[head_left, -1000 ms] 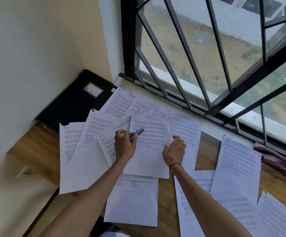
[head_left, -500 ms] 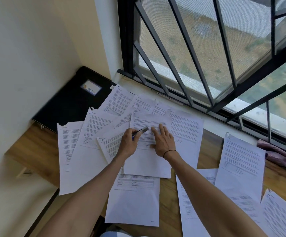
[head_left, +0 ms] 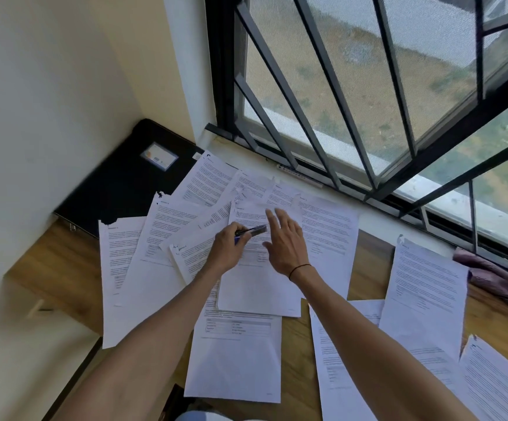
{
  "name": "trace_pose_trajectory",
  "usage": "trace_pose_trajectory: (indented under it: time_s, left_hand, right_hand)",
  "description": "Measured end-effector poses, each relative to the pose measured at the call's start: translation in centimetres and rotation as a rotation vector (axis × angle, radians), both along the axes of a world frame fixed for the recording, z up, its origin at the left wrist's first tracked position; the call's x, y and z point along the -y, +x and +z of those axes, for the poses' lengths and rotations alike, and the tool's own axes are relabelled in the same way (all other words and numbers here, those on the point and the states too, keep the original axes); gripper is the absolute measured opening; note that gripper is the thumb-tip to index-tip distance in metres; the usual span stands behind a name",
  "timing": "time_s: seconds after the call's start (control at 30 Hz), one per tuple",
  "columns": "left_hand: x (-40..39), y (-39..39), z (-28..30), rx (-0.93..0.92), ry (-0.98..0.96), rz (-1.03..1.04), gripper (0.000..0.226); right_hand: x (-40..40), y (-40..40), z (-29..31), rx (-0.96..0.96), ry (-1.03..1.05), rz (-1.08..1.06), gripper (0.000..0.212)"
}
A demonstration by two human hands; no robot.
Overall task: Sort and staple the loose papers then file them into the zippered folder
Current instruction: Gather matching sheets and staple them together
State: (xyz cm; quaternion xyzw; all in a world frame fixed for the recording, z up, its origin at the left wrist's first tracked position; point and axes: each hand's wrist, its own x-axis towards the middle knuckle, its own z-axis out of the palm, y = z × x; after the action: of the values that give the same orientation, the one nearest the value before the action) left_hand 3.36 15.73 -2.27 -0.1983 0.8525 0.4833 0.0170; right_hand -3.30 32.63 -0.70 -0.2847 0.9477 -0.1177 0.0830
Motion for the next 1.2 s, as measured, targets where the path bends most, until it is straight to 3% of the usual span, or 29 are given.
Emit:
trace_pose_trajectory:
  time_s: [0.17,0.23,0.33,0.4,0.5,0.6,0.67,0.83,1.03,1.2]
  left_hand:
    - [-1.4,-1.2,1.4,-0.004,-0.002,-0.118,0.03]
    - [-1.8,-1.6,1.7,0.051,0.009,-0.131,0.03]
    - [-2.0,-1.8,2.2,0.068,0.042,-0.144,0.029]
    - [-1.6,-1.8,2.3,0.03,0.148,-0.137,0.035]
    - [-0.5,-1.5,2.5,0.013,0.327,0.049,0.044]
    - [1.1,-0.8,2.4,0.024,0.143,0.289,0.028]
    - [1.9,-0.2,2.1,0.102,-0.016,0.375,0.018]
    - [2.1,0.4,1.6,0.21,-0.192,0.36,0.011]
    - [1.2,0.1,2.0,0.276,-0.298,0.318,0.016]
    - [1.3,0.0,1.8,0.288,-0.27,0.333,0.015]
  right_hand:
    - [0.5,0.2,0.3,-0.108,0.001,0.294,0.081]
    - [0.6,0.5,0.3,-0.114,0.002,0.305,0.084]
    - [0.5,0.5,0.5,-0.059,-0.035,0.235,0.083]
    - [0.3,0.5,0.7,0.009,-0.088,0.136,0.068]
    - [-0.1,0.1,1.1,0.116,-0.185,-0.265,0.043]
    - [-1.8,-0.9,1.5,0.264,-0.268,-0.692,0.023]
    - [-3.2,-1.2,1.3,0.333,-0.254,-0.803,0.03]
    - [-4.2,-1.1,1.1,0.477,-0.186,-0.877,0.017]
    - [-3.8,-1.0,1.6,0.492,-0.107,-0.872,0.032]
    - [-4.1,-0.4,1.9,0.499,-0.039,-0.845,0.035]
